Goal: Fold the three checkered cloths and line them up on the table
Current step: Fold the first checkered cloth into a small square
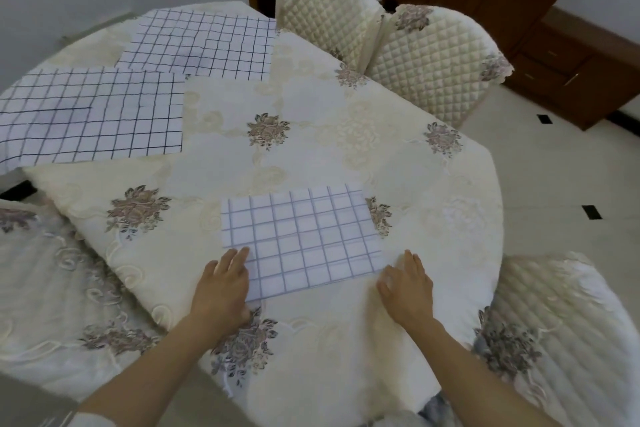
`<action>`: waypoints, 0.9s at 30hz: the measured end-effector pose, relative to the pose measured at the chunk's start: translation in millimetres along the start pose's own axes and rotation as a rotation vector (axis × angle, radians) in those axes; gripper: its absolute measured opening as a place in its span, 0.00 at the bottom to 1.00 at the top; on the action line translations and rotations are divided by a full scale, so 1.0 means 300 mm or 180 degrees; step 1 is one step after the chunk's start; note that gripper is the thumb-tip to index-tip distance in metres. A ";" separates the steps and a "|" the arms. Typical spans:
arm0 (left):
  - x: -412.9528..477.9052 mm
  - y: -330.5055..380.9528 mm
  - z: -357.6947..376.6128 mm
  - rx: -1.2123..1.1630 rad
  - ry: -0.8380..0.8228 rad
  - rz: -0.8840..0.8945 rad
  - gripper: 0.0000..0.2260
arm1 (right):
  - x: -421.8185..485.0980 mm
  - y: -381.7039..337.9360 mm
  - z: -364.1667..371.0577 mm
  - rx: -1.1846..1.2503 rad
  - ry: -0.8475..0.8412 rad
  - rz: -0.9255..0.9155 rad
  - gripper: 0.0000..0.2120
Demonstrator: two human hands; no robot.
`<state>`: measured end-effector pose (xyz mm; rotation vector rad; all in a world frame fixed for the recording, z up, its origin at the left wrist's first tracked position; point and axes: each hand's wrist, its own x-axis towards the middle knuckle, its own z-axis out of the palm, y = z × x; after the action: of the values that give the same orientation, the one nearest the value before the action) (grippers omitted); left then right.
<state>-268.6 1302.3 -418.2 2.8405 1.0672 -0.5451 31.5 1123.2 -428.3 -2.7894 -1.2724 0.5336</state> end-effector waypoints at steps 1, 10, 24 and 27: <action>0.001 0.001 -0.015 0.0053 -0.0008 0.0038 0.30 | -0.002 -0.012 -0.003 0.0020 0.0007 0.0015 0.17; 0.000 0.019 -0.036 0.0257 -0.0043 -0.0046 0.25 | -0.019 -0.123 0.025 -0.0471 -0.0345 -0.0384 0.25; -0.001 -0.003 -0.021 -0.1164 0.1111 0.0171 0.11 | -0.009 -0.193 -0.059 -0.0109 -0.0567 -0.0649 0.36; -0.008 0.042 -0.049 -0.1756 0.1391 0.0275 0.08 | -0.025 -0.246 -0.089 0.0194 -0.0331 -0.1120 0.38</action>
<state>-257.7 1293.6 -404.5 2.5258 0.9441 0.3503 -18.4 1169.9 -388.5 -2.4354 -1.6868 0.6839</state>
